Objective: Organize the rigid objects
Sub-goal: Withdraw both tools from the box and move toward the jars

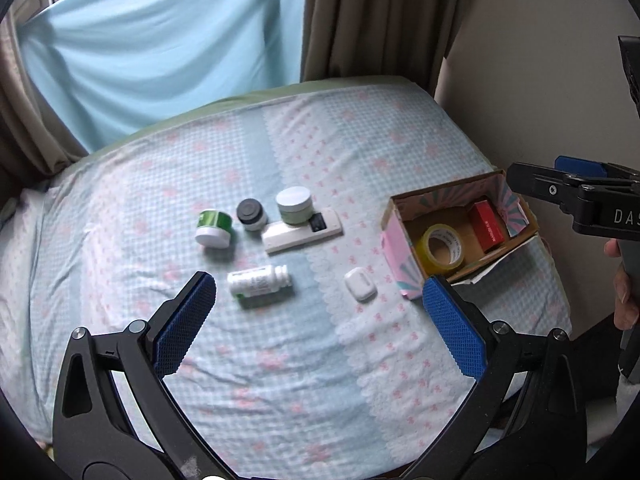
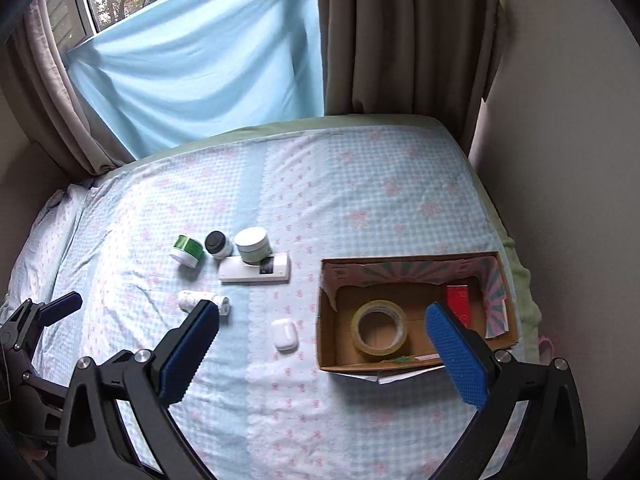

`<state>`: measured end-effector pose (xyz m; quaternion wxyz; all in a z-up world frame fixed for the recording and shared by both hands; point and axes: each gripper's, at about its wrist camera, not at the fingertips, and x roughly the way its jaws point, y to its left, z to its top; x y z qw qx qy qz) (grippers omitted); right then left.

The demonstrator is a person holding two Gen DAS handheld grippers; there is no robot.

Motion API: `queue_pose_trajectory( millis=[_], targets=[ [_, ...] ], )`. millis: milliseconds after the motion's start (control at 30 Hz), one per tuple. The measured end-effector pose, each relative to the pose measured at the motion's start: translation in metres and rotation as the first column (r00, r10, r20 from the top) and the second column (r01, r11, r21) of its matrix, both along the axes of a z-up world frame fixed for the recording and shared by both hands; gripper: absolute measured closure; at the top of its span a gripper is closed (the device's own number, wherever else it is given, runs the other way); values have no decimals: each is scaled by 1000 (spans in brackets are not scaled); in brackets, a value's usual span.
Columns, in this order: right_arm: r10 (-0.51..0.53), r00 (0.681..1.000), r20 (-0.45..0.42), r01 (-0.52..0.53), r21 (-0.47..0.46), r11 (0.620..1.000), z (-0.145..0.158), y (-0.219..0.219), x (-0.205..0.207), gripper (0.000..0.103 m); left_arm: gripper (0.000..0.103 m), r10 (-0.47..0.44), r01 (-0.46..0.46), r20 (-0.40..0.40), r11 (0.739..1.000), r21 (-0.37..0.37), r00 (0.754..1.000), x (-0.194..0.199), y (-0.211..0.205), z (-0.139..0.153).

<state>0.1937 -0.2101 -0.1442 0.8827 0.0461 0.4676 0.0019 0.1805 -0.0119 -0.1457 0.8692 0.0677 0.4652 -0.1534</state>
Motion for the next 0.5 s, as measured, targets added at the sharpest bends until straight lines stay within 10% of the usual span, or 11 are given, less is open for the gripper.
queue_pose_trajectory(
  millis=[500],
  targets=[
    [11,999,-42,-9,39,999,-22,136,54,0,0,48,-50,-75,999,-22,996,85,153,-41]
  ],
)
